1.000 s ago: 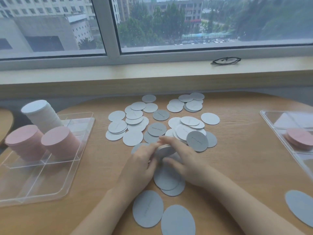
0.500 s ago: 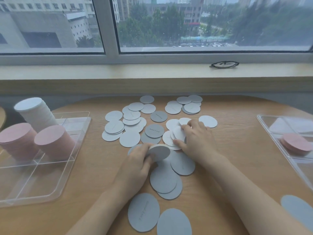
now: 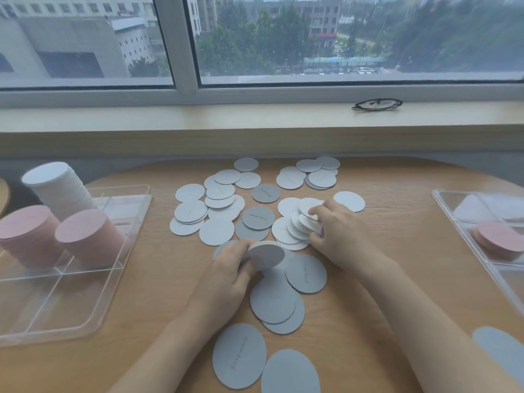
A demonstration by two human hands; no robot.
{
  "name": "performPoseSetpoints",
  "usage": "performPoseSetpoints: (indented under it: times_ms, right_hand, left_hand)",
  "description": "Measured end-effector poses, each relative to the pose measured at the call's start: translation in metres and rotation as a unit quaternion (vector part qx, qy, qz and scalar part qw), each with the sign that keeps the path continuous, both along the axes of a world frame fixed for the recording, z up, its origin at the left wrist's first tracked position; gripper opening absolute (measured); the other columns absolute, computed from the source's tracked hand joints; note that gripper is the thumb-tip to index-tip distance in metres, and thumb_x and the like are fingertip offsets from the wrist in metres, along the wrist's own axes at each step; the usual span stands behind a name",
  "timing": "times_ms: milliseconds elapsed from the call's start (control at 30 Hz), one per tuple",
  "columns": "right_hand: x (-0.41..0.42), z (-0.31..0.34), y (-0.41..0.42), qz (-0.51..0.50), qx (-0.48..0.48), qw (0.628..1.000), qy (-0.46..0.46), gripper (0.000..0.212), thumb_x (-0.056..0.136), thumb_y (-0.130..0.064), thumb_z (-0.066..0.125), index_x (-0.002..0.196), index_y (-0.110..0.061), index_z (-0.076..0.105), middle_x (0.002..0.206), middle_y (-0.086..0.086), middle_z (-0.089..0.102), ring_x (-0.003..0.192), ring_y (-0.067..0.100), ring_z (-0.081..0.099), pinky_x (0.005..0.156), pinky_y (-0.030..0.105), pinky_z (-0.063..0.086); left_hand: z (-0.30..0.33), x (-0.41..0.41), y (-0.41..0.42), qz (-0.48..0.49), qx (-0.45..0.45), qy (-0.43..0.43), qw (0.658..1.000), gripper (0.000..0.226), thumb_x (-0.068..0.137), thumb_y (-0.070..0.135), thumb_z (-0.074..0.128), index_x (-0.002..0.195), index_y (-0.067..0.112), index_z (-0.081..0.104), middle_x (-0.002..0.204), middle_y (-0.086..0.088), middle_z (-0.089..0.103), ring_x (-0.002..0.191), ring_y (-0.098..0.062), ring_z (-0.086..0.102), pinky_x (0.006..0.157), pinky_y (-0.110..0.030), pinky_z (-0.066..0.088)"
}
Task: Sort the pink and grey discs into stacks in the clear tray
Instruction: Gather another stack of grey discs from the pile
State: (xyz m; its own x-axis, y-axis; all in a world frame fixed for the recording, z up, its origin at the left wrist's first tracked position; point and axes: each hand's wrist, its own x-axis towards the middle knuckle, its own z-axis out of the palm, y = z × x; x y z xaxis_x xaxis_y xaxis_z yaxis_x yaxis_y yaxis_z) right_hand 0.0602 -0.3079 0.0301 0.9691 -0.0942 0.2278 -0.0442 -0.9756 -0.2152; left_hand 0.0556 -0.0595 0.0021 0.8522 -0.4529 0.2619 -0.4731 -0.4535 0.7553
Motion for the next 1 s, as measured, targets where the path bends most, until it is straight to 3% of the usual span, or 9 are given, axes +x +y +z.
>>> performPoseSetpoints:
  times_ms: [133, 267, 400, 500, 600, 700, 800, 867, 1000]
  right_hand:
    - [-0.001, -0.001, -0.001, 0.001, -0.004, 1.000, 0.030, 0.037, 0.084, -0.024, 0.058, 0.119, -0.014, 0.057, 0.110, 0.002, 0.049, 0.107, 0.023, 0.045, 0.083, 0.031, 0.039]
    - [-0.003, 0.001, -0.003, 0.005, 0.023, 0.999, 0.044, 0.035, 0.085, -0.024, 0.060, 0.117, -0.012, 0.060, 0.114, 0.000, 0.042, 0.109, 0.021, 0.040, 0.088, 0.033, 0.043]
    - [-0.005, 0.002, -0.004, 0.026, 0.029, 0.999, 0.017, 0.030, 0.083, -0.014, 0.060, 0.113, -0.014, 0.059, 0.126, 0.000, 0.050, 0.113, 0.023, 0.047, 0.081, 0.027, 0.034]
    - [-0.008, 0.006, -0.003, 0.015, -0.006, 1.000, -0.023, 0.023, 0.084, -0.012, 0.058, 0.106, -0.017, 0.060, 0.102, -0.001, 0.063, 0.096, 0.026, 0.052, 0.074, 0.029, 0.025]
    - [-0.011, 0.008, -0.002, -0.012, 0.018, 0.995, -0.093, 0.010, 0.088, -0.015, 0.059, 0.098, -0.018, 0.062, 0.073, -0.008, 0.055, 0.086, 0.030, 0.053, 0.068, 0.034, 0.031]
    - [-0.015, 0.008, 0.001, 0.036, 0.105, 0.985, -0.134, 0.010, 0.087, -0.012, 0.063, 0.095, -0.017, 0.064, 0.071, -0.009, 0.057, 0.083, 0.026, 0.052, 0.071, 0.038, 0.044]
    - [-0.022, 0.013, 0.014, 0.087, 0.288, 0.944, -0.133, 0.015, 0.087, -0.008, 0.067, 0.095, -0.021, 0.065, 0.081, -0.014, 0.065, 0.085, 0.013, 0.055, 0.079, 0.022, 0.043]
    - [-0.024, 0.015, 0.023, 0.118, 0.381, 0.910, -0.113, 0.017, 0.088, -0.006, 0.067, 0.095, -0.022, 0.066, 0.086, -0.014, 0.066, 0.087, 0.009, 0.058, 0.078, 0.020, 0.044]
    - [-0.021, 0.006, 0.033, 0.144, 0.416, 0.893, -0.091, 0.018, 0.088, -0.020, 0.060, 0.103, -0.027, 0.064, 0.093, -0.017, 0.066, 0.090, 0.008, 0.057, 0.078, 0.024, 0.043]
  left_hand:
    - [0.000, 0.000, -0.001, 0.002, -0.006, 0.005, 1.000, 0.016, 0.096, 0.034, 0.049, 0.104, 0.047, 0.055, 0.098, 0.023, 0.060, 0.099, -0.004, 0.055, 0.079, -0.013, 0.039]
    - [-0.001, 0.000, 0.000, 0.001, 0.000, 0.000, 1.000, 0.019, 0.099, 0.029, 0.051, 0.104, 0.048, 0.054, 0.098, 0.023, 0.060, 0.097, -0.002, 0.054, 0.078, -0.012, 0.038]
    - [0.001, 0.000, 0.000, 0.002, 0.000, -0.001, 1.000, 0.015, 0.096, 0.037, 0.048, 0.103, 0.050, 0.054, 0.101, 0.024, 0.060, 0.098, -0.002, 0.055, 0.079, -0.011, 0.038]
    - [0.001, 0.000, -0.001, 0.002, 0.002, -0.005, 1.000, 0.016, 0.096, 0.037, 0.048, 0.103, 0.050, 0.054, 0.104, 0.024, 0.059, 0.100, -0.004, 0.055, 0.080, -0.012, 0.039]
    - [0.001, 0.000, 0.000, 0.005, -0.001, -0.003, 1.000, 0.019, 0.099, 0.030, 0.052, 0.103, 0.048, 0.055, 0.101, 0.023, 0.061, 0.100, -0.003, 0.055, 0.079, -0.011, 0.038]
    - [0.002, 0.000, 0.000, 0.010, 0.001, -0.005, 1.000, 0.023, 0.101, 0.018, 0.057, 0.106, 0.040, 0.060, 0.098, 0.019, 0.064, 0.097, -0.004, 0.056, 0.078, -0.012, 0.038]
    - [0.002, 0.000, 0.001, 0.021, 0.002, -0.006, 1.000, 0.020, 0.100, 0.015, 0.058, 0.109, 0.033, 0.063, 0.099, 0.016, 0.066, 0.091, -0.003, 0.056, 0.076, -0.011, 0.037]
    - [0.001, 0.000, 0.001, 0.027, 0.005, -0.009, 1.000, 0.025, 0.100, 0.014, 0.057, 0.116, 0.033, 0.063, 0.100, 0.016, 0.066, 0.089, 0.000, 0.055, 0.076, -0.011, 0.037]
    - [-0.001, 0.002, 0.001, 0.045, 0.027, 0.001, 0.999, 0.048, 0.102, 0.019, 0.056, 0.147, 0.033, 0.047, 0.107, 0.010, 0.063, 0.089, 0.002, 0.053, 0.081, -0.008, 0.037]
